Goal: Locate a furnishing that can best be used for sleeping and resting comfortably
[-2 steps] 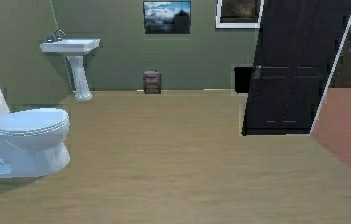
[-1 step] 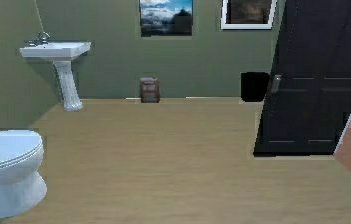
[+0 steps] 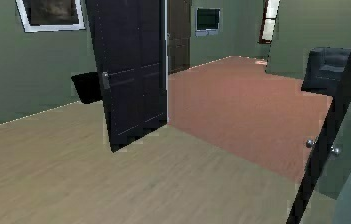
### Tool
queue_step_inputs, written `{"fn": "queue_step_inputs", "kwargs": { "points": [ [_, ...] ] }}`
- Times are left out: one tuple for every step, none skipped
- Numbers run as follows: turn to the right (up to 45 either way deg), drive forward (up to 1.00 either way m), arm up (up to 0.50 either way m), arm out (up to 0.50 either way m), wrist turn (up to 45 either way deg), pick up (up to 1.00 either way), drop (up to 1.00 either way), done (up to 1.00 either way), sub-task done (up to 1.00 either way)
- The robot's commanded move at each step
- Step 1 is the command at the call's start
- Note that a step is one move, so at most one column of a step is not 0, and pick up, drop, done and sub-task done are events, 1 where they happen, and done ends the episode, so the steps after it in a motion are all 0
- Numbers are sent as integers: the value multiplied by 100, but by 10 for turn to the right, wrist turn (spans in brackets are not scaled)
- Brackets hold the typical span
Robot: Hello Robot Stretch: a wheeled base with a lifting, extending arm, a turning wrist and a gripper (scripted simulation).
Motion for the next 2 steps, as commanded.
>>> {"fn": "queue_step_inputs", "kwargs": {
  "points": [
    [30,0,0,0,0,0,0,0,0],
    [0,25,0,0,0,0,0,0,0]
  ]
}}
